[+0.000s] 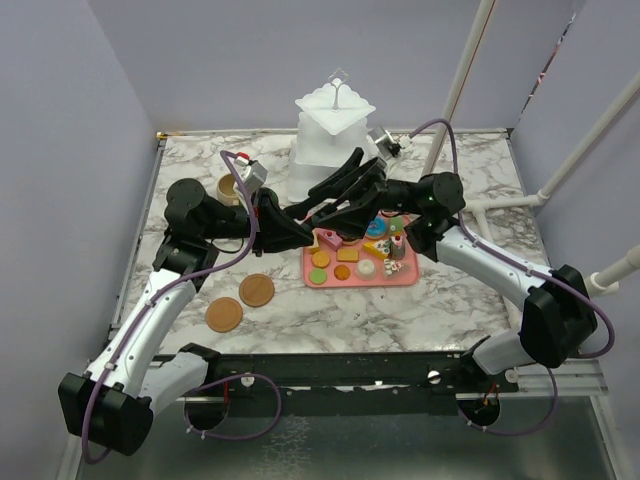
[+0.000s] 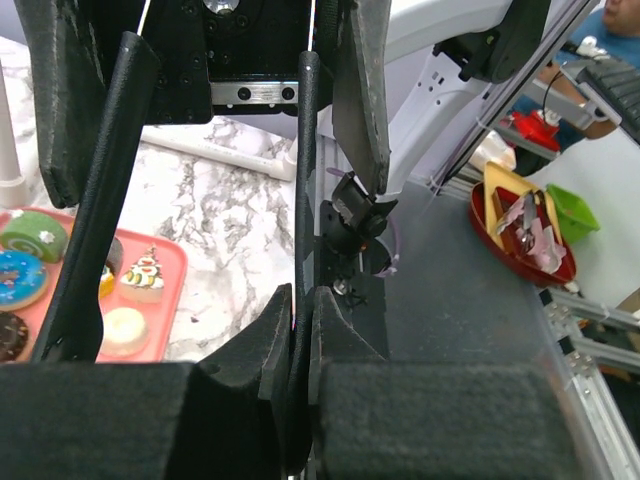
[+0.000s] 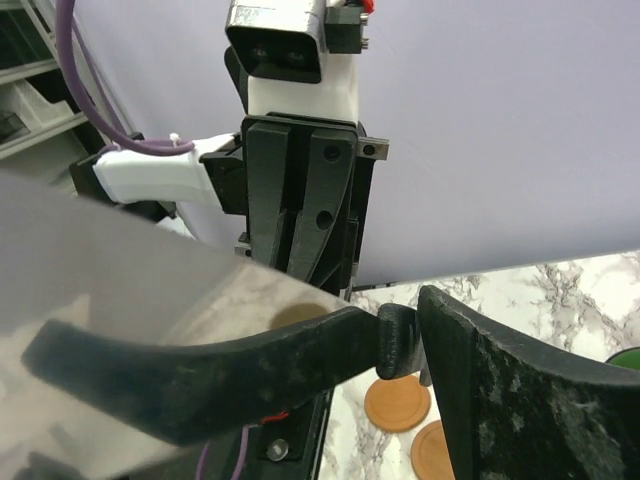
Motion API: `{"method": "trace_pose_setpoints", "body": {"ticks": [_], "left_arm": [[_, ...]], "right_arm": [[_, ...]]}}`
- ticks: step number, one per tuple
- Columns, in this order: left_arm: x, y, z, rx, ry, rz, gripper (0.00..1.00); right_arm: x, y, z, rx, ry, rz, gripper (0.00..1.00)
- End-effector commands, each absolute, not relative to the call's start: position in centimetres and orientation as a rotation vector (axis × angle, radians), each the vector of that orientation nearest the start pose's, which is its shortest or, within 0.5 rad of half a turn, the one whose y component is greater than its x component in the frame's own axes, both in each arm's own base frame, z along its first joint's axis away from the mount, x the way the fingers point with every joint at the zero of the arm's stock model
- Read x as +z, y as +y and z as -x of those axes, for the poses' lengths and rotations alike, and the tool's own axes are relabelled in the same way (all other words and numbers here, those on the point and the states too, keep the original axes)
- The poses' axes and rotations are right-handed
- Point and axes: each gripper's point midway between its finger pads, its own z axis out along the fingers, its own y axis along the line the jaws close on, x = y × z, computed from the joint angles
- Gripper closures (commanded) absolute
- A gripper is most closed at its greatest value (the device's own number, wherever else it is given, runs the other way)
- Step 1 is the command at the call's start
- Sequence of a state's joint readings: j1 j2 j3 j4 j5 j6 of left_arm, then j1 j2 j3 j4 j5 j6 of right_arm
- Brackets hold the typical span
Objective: Serve the afternoon tea
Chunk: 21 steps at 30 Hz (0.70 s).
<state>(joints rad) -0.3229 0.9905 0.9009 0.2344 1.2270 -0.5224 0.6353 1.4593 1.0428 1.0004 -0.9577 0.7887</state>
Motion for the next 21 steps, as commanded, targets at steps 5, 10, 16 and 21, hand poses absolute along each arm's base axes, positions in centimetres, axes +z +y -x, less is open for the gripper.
{"method": "trace_pose_setpoints", "body": {"ticks": [5,10,16,21], "left_arm": [[36.9,-23.8,-17.2,-1.406,1.348,-1.053,1.0],[37.0,-23.7,-16.8,-1.399,1.326,-1.072,1.0],[37.5,-23.7,-16.7,-1.392,1.312,-1.08,1.0],[37.4,-23.7,-16.6,-1.39,1.311,-1.081,1.0]], "right_arm": [[40.1,35.3,-19.0,1.754,1.101,1.007,0.11],[39.9,35.1,-17.8,1.825,1.076,1.053,0.14],[40.0,34.9,-17.4,1.854,1.05,1.072,0.11],[40.7,35.4,-18.7,1.797,1.075,1.021,0.13]]}}
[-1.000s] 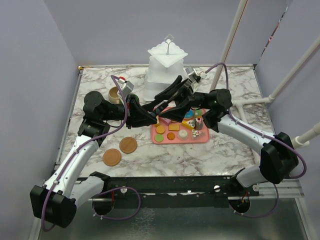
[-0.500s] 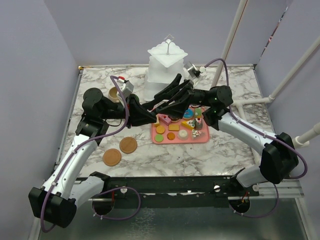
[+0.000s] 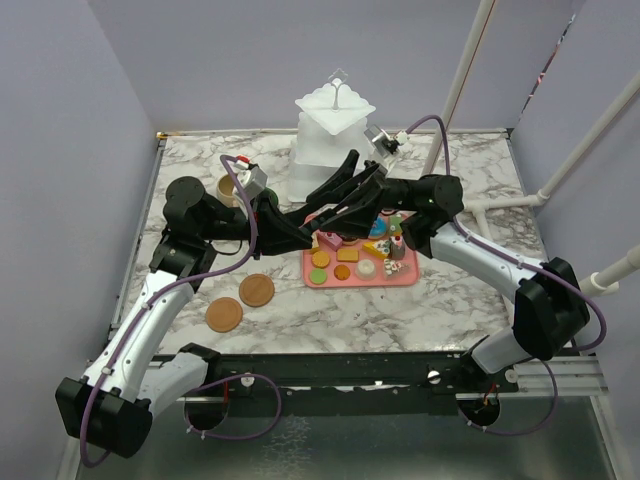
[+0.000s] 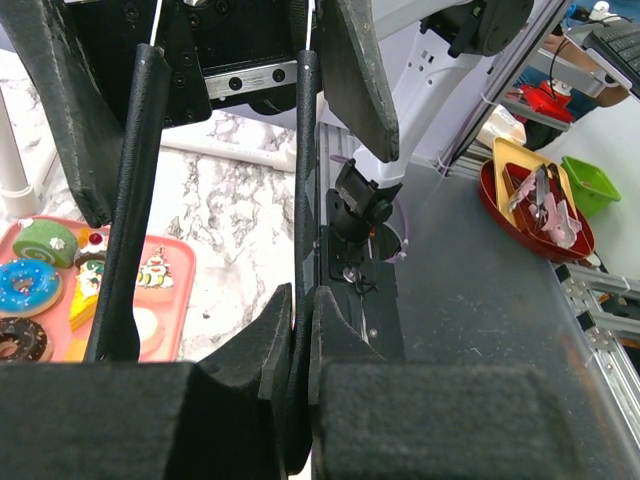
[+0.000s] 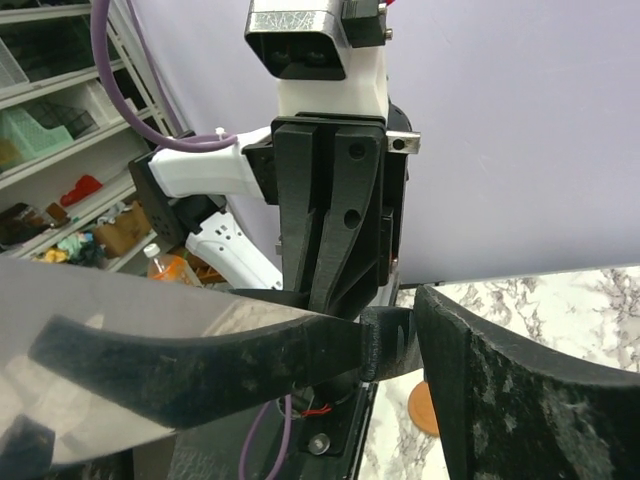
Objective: Serve the afternoon tea
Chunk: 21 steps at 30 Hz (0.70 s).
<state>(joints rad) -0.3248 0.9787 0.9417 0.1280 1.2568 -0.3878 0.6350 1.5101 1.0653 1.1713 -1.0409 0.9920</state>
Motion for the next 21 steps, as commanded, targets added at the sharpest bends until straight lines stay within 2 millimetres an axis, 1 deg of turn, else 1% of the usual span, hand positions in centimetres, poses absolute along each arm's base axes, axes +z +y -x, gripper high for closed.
{"method": "trace_pose_setpoints", "body": {"ticks": [1,3,6,7,9,12,14,16,19,21], "left_arm": [[37.4,-23.7,-16.6,-1.387,1.308,-1.082,1.0],[37.3,-23.7,-16.7,-1.384,1.311,-1.078,1.0],[37.4,-23.7,-16.9,-1.373,1.309,-1.074,0.99],[37.3,-23.7,-17.1,-1.37,1.31,-1.072,0.95],[37.3,-23.7,-17.3,-1.361,1.315,-1.065,0.78],[37.1,-23.7,-17.6,-1.342,1.322,-1.059,0.62],[37.0,-23.7,-17.9,-1.32,1.323,-1.054,0.54],[37.0,-23.6,-18.2,-1.296,1.324,-1.049,0.41],[36.9,-23.6,-18.9,-1.255,1.327,-1.038,0.28],[36.9,-23.6,-19.2,-1.231,1.327,-1.036,0.16]], "right_arm": [[40.8,35.4,-18.8,1.782,1.078,1.013,0.14],[40.8,35.5,-19.2,1.752,1.088,0.992,0.16],[40.4,35.6,-19.9,1.698,1.123,0.968,0.21],[40.3,35.5,-20.2,1.679,1.133,0.953,0.22],[40.2,35.4,-20.6,1.634,1.133,0.929,0.26],[40.2,35.0,-21.4,1.554,1.134,0.879,0.31],[40.1,34.7,-21.8,1.504,1.141,0.861,0.34],[40.0,34.5,-22.2,1.464,1.142,0.846,0.35],[40.1,34.1,-22.3,1.424,1.134,0.831,0.35],[39.9,33.9,-22.4,1.405,1.14,0.823,0.35]]}}
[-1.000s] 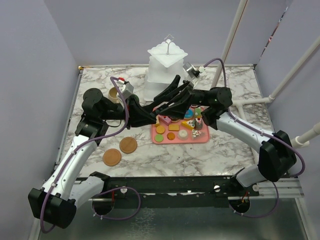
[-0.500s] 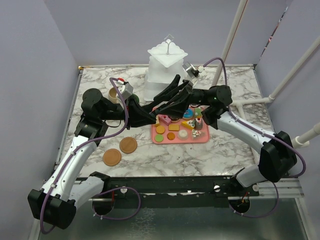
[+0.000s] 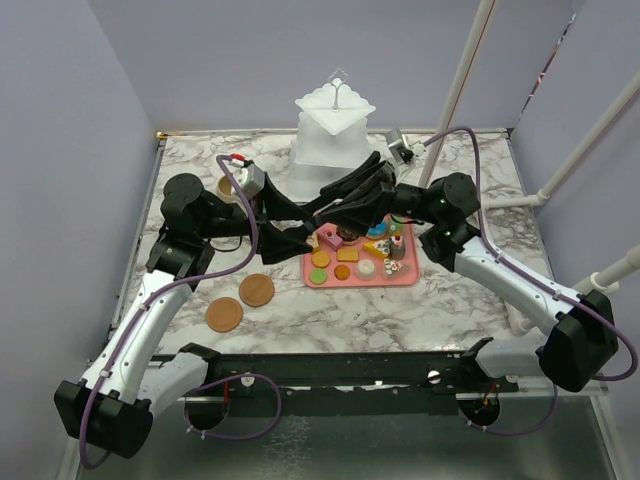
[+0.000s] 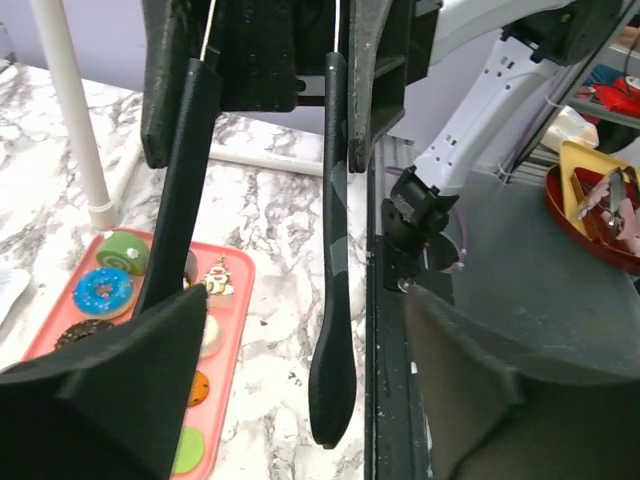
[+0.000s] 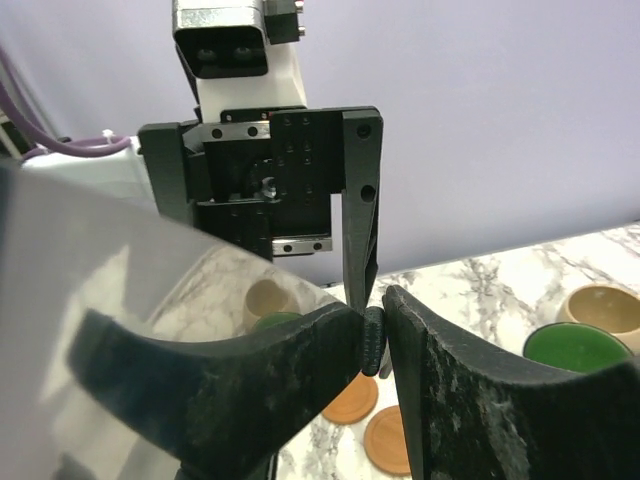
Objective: Serve the afternoon tea
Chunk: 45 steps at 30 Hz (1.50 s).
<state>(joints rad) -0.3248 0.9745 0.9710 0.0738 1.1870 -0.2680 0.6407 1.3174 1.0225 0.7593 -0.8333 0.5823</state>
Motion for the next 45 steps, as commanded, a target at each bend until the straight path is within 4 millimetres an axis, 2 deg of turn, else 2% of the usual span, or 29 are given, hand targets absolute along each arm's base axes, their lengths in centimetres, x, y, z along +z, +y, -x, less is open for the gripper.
{"method": "trace_pose_setpoints", "body": {"ticks": [1,2,5,9,14,22,27,34,39,45], "left_arm": [[37.0,-23.5,-19.5,-1.22,1.33,-1.032,0.07],[37.0,-23.5,-19.7,-1.205,1.33,-1.028,0.02],[37.3,-23.4,-20.6,-1.152,1.343,-1.006,0.01],[37.8,-23.0,-22.3,-1.072,1.389,-0.956,0.01],[38.0,-21.9,-25.1,-0.937,1.469,-0.839,0.01],[38.0,-20.4,-27.9,-0.802,1.534,-0.698,0.01],[37.5,-20.0,-28.4,-0.76,1.556,-0.691,0.01],[37.2,-19.8,-28.1,-0.739,1.549,-0.711,0.01],[37.0,-19.6,-27.9,-0.722,1.541,-0.729,0.01],[36.6,-19.7,-27.7,-0.728,1.547,-0.736,0.01]], "right_arm": [[39.8,33.8,-22.4,1.394,1.143,0.82,0.35],[39.7,33.6,-22.5,1.378,1.141,0.819,0.35],[39.1,33.2,-22.8,1.315,1.151,0.812,0.35],[37.0,32.2,-24.1,1.17,1.206,0.8,0.35],[33.9,30.0,-26.4,0.953,1.274,0.725,0.35],[28.9,27.3,-30.7,0.597,1.331,0.617,0.39],[25.7,26.3,-33.1,0.44,1.366,0.545,0.41],[21.3,26.2,-35.8,0.33,1.431,0.506,0.42],[19.3,26.6,-37.1,0.302,1.464,0.492,0.42],[17.5,27.3,-37.7,0.314,1.498,0.493,0.41]]}}
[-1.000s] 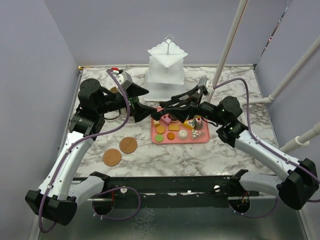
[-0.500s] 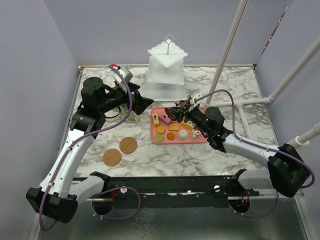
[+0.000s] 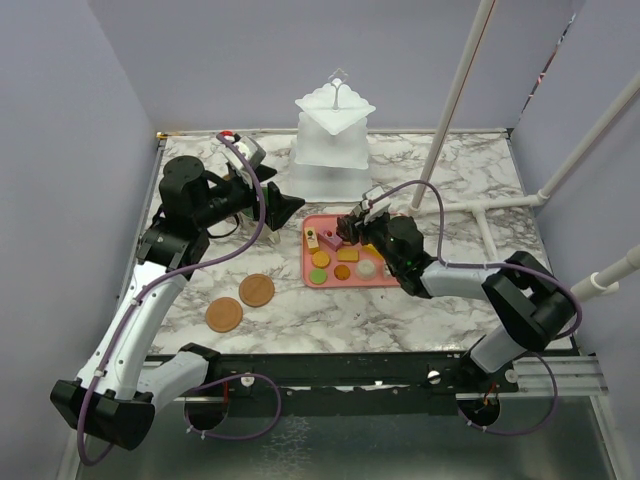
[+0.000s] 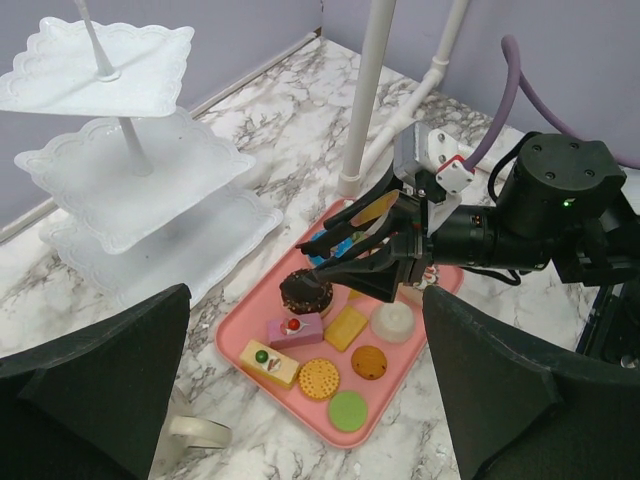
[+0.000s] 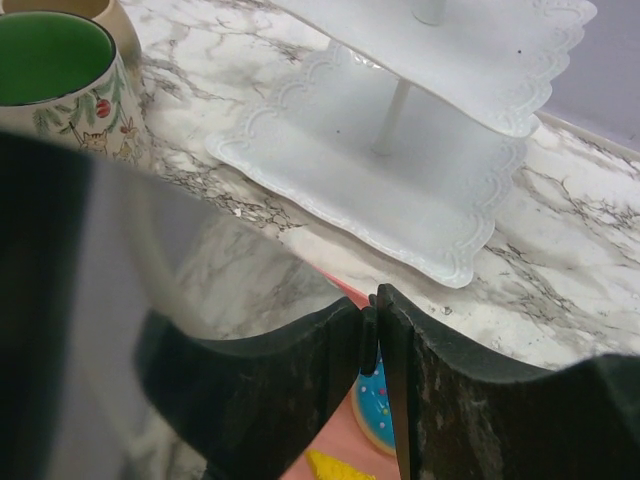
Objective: Serve the afternoon tea
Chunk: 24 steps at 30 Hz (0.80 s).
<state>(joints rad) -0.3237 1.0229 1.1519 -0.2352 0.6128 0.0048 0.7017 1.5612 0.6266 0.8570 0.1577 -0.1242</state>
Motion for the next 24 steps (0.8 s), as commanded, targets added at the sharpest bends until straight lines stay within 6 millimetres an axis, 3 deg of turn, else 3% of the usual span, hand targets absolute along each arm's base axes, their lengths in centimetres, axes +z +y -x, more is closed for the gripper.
{"method": "trace_pose_setpoints", "body": {"ticks": [1,13,24], "left_arm": [[36.6,-19.7,-27.7,-0.728,1.546,-0.738,0.01],[36.2,-19.7,-27.4,-0.732,1.547,-0.749,0.01],[36.1,-19.7,-27.3,-0.732,1.545,-0.755,0.01]], "right_arm": [[17.3,27.5,-37.7,0.32,1.501,0.496,0.41],[14.9,29.0,-36.8,0.38,1.552,0.544,0.33],[13.8,29.0,-35.6,0.371,1.572,0.564,0.32]]}}
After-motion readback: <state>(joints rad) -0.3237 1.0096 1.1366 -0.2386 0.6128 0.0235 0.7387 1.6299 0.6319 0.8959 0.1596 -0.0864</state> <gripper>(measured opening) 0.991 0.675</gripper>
